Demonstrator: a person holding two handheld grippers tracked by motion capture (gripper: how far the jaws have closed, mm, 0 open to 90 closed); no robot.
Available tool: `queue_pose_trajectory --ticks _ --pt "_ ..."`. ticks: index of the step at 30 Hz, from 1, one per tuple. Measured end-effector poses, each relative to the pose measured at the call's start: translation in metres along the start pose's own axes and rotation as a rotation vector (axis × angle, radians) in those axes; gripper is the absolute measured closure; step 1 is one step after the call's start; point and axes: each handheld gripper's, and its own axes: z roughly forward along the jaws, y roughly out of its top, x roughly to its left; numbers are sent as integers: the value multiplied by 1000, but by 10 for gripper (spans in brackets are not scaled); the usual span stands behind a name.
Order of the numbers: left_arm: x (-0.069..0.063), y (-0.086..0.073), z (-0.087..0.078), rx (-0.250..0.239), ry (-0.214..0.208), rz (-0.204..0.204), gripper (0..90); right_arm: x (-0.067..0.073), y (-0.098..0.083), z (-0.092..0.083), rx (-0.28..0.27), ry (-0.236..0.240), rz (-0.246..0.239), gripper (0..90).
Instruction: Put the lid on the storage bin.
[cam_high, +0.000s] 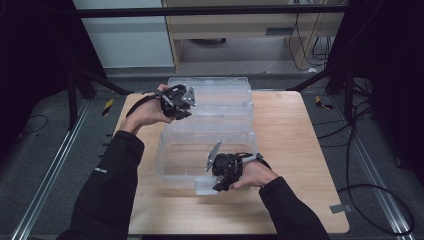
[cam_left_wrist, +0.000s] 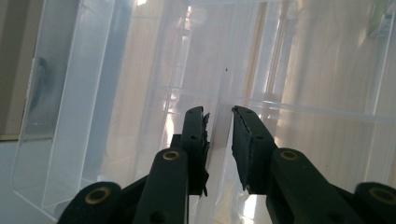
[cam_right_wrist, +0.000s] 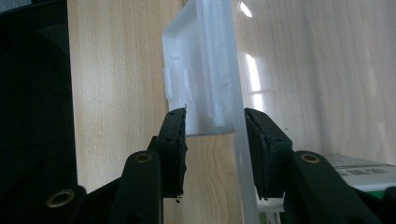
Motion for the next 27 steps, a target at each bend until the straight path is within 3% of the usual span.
queue_pose_trajectory --ticks 5,18,27 --pt "0 1 1 -8 -3 15 759 0 0 0 -3 -4 0 611" --pt "-3 12 -6 44 -28 77 850 0 1 1 6 -6 9 614" --pt "-9 13 -16 36 -53 82 874 2 1 1 12 -14 -1 618"
